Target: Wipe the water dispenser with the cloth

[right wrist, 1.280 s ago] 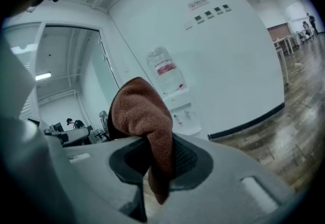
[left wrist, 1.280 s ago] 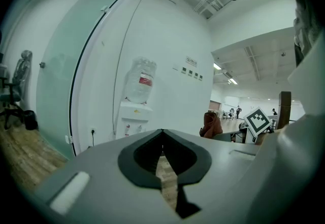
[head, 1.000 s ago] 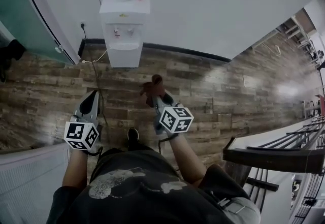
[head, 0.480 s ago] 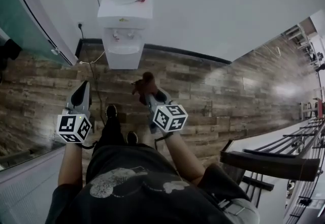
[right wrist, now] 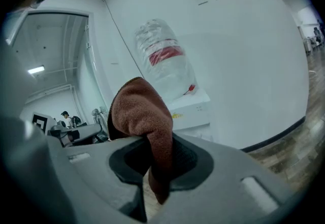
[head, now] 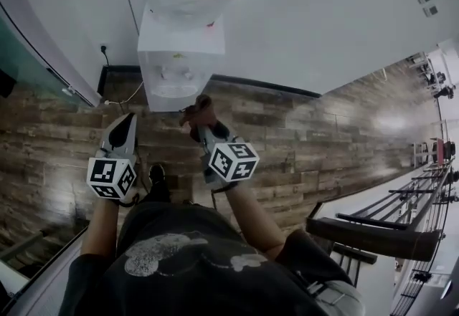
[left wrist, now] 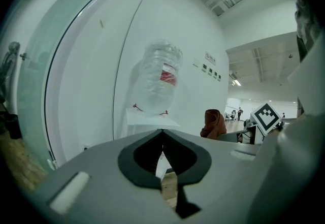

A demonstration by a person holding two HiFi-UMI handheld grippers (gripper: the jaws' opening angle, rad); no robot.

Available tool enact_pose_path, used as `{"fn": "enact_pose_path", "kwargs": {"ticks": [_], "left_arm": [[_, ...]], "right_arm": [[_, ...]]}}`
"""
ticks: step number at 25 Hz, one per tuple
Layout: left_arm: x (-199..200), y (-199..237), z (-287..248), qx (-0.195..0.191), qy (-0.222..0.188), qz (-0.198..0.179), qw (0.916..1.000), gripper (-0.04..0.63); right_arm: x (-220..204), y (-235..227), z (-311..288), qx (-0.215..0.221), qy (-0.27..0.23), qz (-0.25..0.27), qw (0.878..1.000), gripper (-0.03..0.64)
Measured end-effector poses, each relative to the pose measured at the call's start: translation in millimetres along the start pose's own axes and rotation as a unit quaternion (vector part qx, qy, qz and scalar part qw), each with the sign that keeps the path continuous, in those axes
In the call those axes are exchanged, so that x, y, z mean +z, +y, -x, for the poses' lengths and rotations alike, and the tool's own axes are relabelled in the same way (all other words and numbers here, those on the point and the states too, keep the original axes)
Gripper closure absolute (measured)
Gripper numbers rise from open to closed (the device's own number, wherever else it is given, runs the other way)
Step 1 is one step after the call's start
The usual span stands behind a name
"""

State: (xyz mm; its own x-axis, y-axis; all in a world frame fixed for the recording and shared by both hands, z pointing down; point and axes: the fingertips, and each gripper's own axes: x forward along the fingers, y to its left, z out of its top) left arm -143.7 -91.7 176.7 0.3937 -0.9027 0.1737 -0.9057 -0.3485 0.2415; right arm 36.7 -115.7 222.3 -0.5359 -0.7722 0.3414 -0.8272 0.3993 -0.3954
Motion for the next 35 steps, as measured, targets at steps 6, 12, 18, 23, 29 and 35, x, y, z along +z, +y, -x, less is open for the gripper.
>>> {"fn": "enact_pose_path", "kwargs": {"ticks": [6,12,18,23,29,35], "left_arm": [[2.5,36.3,-37.4,-0.024,0.021,0.006,0.9995,0.575],[7.0,64.1,-71.3,-0.026,0.033,0.004,0.9991,0.575],[-0.6,81.9,-98.2,-0.004,0.049,0.01,0.9987,0.575],[-5.6,97.1,-110.9,0.016,0.058,0.018,0.998,0.575],[-9.4,112.5,-120.0,0.039,0.065,0.024,0.9968,0.575],[-16.0,112.3,-128.5,0.041,0.077,0.024,0.9959,0.575]], "right_arm": [[11.3,30.8,-66.5,0.018,0.016,0.013,1.0,0.557],[17.0,53.5,-126.7,0.043,0.027,0.017,0.999,0.557],[11.8,62.6,-184.7,0.078,0.059,0.019,0.995,0.557],[6.6,72.5,-221.7,0.104,0.082,0.027,0.991,0.557],[-5.1,68.9,-254.4,0.113,0.11,0.04,0.987,0.557],[-0.9,51.3,-259.5,0.107,0.102,0.027,0.989,0.554]]}}
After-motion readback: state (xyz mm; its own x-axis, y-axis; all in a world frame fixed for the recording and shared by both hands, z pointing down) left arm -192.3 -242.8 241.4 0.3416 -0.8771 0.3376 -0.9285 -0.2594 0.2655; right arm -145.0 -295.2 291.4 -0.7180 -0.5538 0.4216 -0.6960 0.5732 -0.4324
